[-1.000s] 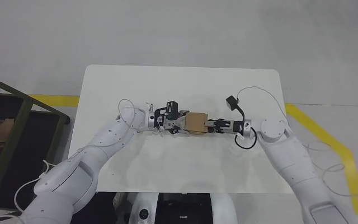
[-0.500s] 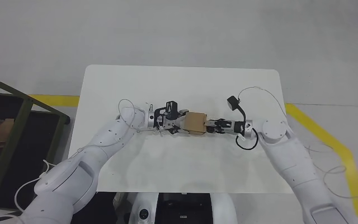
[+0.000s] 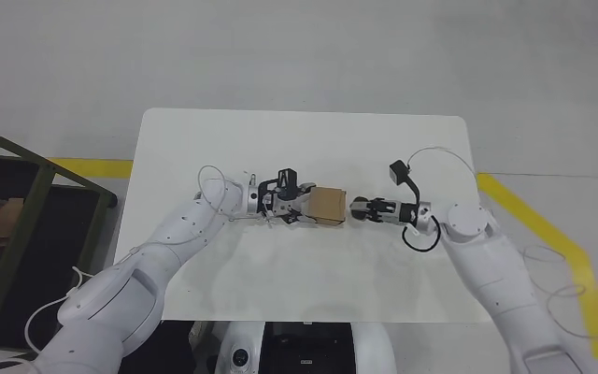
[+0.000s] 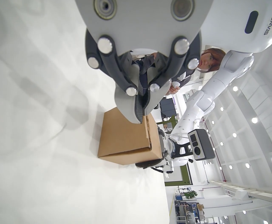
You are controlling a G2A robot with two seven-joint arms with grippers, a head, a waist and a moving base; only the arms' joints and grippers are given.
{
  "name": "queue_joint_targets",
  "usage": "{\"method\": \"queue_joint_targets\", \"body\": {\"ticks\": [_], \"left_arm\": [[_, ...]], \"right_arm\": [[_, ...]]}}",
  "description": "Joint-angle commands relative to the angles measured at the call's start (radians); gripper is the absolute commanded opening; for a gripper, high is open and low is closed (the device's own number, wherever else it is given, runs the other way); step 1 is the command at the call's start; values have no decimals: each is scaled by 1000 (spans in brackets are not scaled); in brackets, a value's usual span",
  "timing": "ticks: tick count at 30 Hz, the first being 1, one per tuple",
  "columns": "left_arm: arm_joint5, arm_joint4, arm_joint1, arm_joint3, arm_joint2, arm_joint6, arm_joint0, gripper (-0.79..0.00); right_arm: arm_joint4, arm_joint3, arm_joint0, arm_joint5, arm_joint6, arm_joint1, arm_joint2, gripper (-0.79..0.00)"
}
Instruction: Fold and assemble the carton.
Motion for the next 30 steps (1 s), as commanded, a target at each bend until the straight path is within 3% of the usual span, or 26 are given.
{"method": "queue_joint_targets", "body": {"ticks": [1, 14, 21, 24, 26, 28, 29, 30], "left_arm": [[0, 0, 0, -1, 0, -1, 0, -237], [-3, -2, 0, -10, -2, -9, 2, -243], [2, -6, 1, -1, -7, -13, 0, -231], [3, -9, 1, 0, -9, -8, 0, -145], [1, -8, 1, -1, -9, -5, 0, 0], [0, -9, 1, -4, -9, -1, 0, 0], [-1, -9, 1, -6, -9, 1, 0, 0], [-1, -8, 1, -8, -9, 5, 0, 0]], "right_arm": [[-10, 10, 11, 4, -7, -4, -14, -785], [-25, 29, 55, 2, -17, -26, -74, -785], [-21, 37, 49, -11, -24, -21, -51, -785], [-21, 20, 29, -21, -32, -11, -21, -785], [-17, 4, 12, -27, -33, -4, 1, -785], [-16, -12, -3, -28, -33, 2, 19, -785], [-15, -20, -9, -28, -34, 5, 28, -748], [-14, -27, -16, -29, -34, 7, 35, -631]]}}
